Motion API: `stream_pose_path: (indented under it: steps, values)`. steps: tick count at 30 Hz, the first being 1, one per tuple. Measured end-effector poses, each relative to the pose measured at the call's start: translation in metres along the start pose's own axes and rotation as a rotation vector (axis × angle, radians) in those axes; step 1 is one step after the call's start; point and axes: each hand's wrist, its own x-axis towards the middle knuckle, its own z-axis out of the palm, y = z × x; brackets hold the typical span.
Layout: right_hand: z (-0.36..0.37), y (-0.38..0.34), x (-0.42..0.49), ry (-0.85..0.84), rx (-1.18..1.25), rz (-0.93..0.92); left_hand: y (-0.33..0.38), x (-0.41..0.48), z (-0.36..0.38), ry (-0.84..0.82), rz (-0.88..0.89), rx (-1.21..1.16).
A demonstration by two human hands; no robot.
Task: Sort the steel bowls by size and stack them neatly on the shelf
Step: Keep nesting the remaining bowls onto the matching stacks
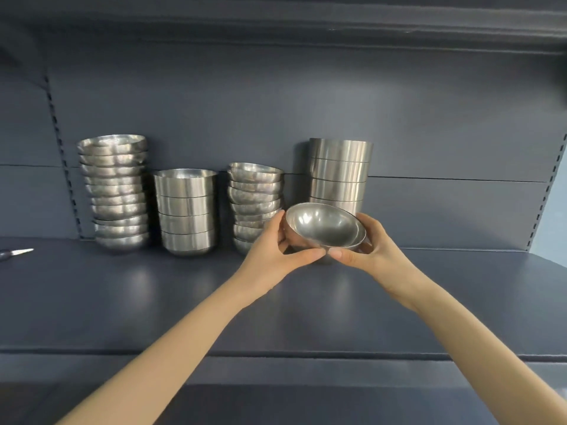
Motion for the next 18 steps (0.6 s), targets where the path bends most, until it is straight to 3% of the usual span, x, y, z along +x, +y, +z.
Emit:
stream_pose_path:
  steps: [9, 18]
  values:
    - [0.05, -0.011, 0.024, -0.075, 0.038, -0.014, 0.013, -0.018, -0.048, 0.128, -0.011, 0.081]
    - [0.075, -0.046, 0.074, 0.066, 0.069, -0.133, 0.034, 0.038, -0.098, 0.098, 0.134, 0.091]
